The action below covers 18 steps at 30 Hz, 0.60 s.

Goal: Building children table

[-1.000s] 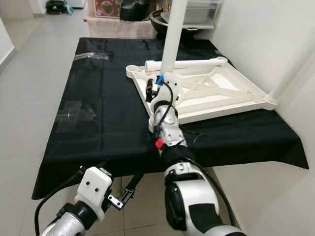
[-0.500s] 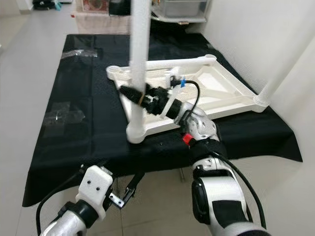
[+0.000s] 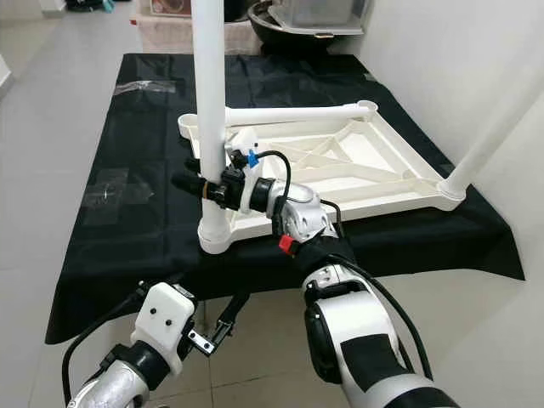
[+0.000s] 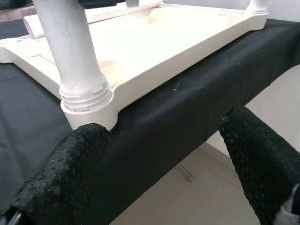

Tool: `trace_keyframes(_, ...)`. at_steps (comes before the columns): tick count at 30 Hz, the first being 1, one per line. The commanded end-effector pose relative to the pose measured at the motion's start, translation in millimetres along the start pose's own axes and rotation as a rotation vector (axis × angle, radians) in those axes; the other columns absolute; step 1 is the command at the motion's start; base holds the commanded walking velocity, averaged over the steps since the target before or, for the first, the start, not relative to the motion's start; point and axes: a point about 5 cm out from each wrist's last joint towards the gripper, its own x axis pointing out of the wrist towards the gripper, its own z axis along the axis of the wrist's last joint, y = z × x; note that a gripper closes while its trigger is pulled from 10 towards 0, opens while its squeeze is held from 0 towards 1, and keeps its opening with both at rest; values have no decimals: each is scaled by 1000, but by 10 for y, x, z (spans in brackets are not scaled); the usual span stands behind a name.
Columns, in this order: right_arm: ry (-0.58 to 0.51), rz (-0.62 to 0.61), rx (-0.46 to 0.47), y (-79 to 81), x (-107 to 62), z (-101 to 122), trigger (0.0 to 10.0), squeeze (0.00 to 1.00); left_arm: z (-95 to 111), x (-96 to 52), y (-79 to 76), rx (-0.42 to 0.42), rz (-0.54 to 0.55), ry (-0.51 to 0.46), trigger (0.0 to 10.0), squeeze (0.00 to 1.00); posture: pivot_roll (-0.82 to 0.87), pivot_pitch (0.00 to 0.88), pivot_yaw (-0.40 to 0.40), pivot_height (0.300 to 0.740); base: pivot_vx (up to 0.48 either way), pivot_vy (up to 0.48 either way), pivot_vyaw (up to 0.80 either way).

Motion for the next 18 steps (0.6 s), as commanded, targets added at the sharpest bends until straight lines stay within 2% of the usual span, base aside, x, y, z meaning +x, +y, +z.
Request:
trace_keyframes(1, -68, -301, 31, -208, -87, 78, 0, 0, -40, -8, -23, -6, 0, 18, 10000, 0, 147, 71, -95, 740, 0, 0, 0)
trace_keyframes(2, -68, -301, 31, -208, -87, 78, 0, 0, -40, -8, -23, -6, 0, 18, 10000, 0, 147, 71, -95, 740, 0, 0, 0)
trace_keyframes(3, -82, -489, 21, -302, -132, 89, 0, 0, -39, -8, -20, -7, -1, 18, 10000, 0, 141, 74, -91, 740, 0, 0, 0)
trace_keyframes(4, -82, -489, 21, -302, -132, 89, 0, 0, -39, -8, -20, -7, -1, 18, 10000, 0, 141, 74, -91, 740, 0, 0, 0)
trace_keyframes(5, -90, -609, 15, -357, -168, 93, 0, 0, -39, -7, -19, -7, -2, 18, 10000, 0, 141, 74, -91, 740, 0, 0, 0)
trace_keyframes(6, -58, -815, 11, -431, -265, 38, 0, 0, -39, -4, -17, -7, -3, 19, 10000, 0, 139, 82, -88, 740, 0, 0, 0)
trace_keyframes(8, 5, -1103, -2, -473, -427, -89, 0, 0, -39, 3, -16, -6, -6, 19, 10000, 0, 141, 83, -89, 740, 0, 0, 0)
trace_keyframes(10, 5, -1103, -2, -473, -427, -89, 0, 0, -39, 3, -16, -6, -6, 19, 10000, 0, 141, 83, -89, 740, 0, 0, 0)
trace_keyframes(11, 30, -1273, -3, -416, -514, -182, 0, 0, -37, 8, -18, -4, -9, 18, 10000, 0, 145, 86, -90, 740, 0, 0, 0)
trace_keyframes(12, 28, -1294, -4, -361, -489, -196, 0, 0, -37, 8, -18, -4, -9, 18, 10000, 0, 147, 86, -91, 740, 0, 0, 0)
trace_keyframes(13, 28, -1294, -4, -361, -489, -196, 0, 0, -37, 8, -18, -4, -9, 18, 10000, 0, 147, 86, -91, 740, 0, 0, 0)
trace_keyframes(14, 4, -1248, -1, -271, -377, -175, 0, 0, -38, 9, -15, -3, -5, 18, 10000, 0, 144, 86, -95, 740, 0, 0, 0)
trace_keyframes(16, -10, -1218, 2, -235, -324, -160, 0, 0, -38, 9, -12, -3, -3, 18, 10000, 0, 144, 86, -95, 740, 0, 0, 0)
trace_keyframes(17, -34, -1138, 21, -184, -227, -139, 8431, 0, -37, 10, -10, -3, -2, 17, 10000, 0, 143, 87, -96, 740, 0, 0, 0)
trace_keyframes(18, -34, -1138, 21, -184, -227, -139, 8431, 0, -37, 10, -10, -3, -2, 17, 10000, 0, 143, 87, -96, 740, 0, 0, 0)
